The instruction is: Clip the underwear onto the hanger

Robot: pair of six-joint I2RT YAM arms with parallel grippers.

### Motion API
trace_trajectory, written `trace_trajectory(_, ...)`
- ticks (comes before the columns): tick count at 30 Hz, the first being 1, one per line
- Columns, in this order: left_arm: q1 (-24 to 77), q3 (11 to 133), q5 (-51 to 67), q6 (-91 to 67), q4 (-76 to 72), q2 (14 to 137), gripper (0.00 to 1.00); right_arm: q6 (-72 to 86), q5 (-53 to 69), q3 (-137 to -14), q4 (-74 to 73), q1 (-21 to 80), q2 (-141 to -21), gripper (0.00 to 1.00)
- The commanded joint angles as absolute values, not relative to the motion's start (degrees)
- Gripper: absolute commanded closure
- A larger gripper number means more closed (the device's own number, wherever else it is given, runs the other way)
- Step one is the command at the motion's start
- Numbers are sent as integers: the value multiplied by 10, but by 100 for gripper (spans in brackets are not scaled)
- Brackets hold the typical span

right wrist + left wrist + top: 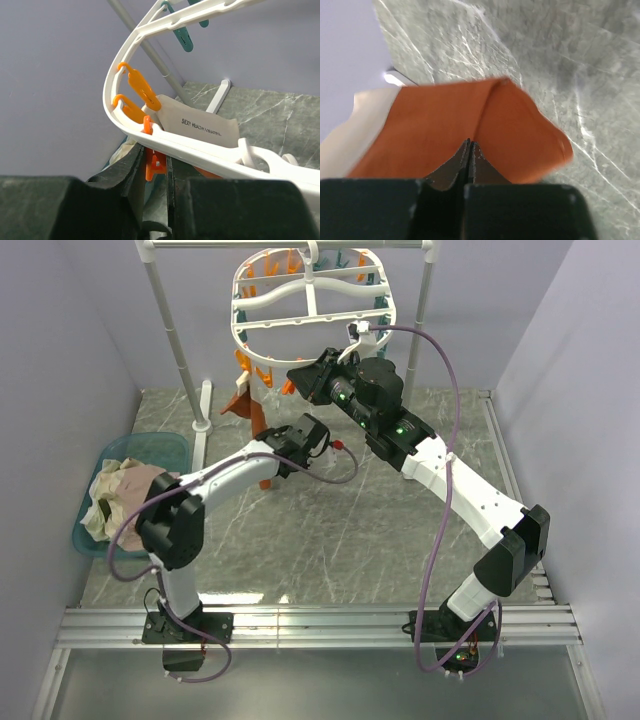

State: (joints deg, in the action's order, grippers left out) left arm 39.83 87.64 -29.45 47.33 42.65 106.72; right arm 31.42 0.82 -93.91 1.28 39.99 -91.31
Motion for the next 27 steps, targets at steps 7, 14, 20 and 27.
trace_trajectory(7,401,751,-247,519,360,934,98,308,-23,-938,25,396,-907,100)
trace_trajectory(14,440,767,-192,533,353,920,39,309,-24,-941,24,396,-911,100)
trace_trajectory(20,447,801,-251,550,264,984,16,314,-19,-943,24,396,-913,100)
trace_trajectory(27,389,880,-359,580,223,1140,1,312,-20,-938,25,395,-908,100)
